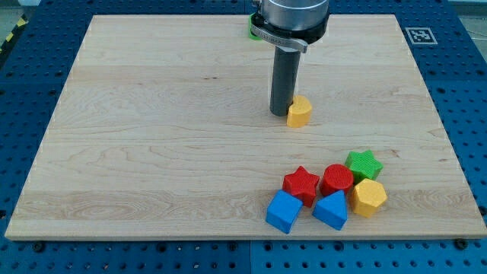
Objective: Move the yellow heart towards the red circle
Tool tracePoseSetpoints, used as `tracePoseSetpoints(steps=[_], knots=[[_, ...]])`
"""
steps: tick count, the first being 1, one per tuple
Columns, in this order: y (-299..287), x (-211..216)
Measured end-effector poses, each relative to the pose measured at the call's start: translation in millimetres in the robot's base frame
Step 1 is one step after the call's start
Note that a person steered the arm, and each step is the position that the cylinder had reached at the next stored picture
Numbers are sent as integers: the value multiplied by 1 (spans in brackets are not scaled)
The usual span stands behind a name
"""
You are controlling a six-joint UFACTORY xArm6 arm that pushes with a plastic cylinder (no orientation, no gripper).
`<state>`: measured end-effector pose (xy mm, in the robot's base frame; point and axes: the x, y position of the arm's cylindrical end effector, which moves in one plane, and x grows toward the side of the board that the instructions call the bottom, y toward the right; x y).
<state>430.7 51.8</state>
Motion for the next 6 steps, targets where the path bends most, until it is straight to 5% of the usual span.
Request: tracePoseSetpoints(steps=[1,3,6], knots=[[1,-27],[42,23],[50,30]])
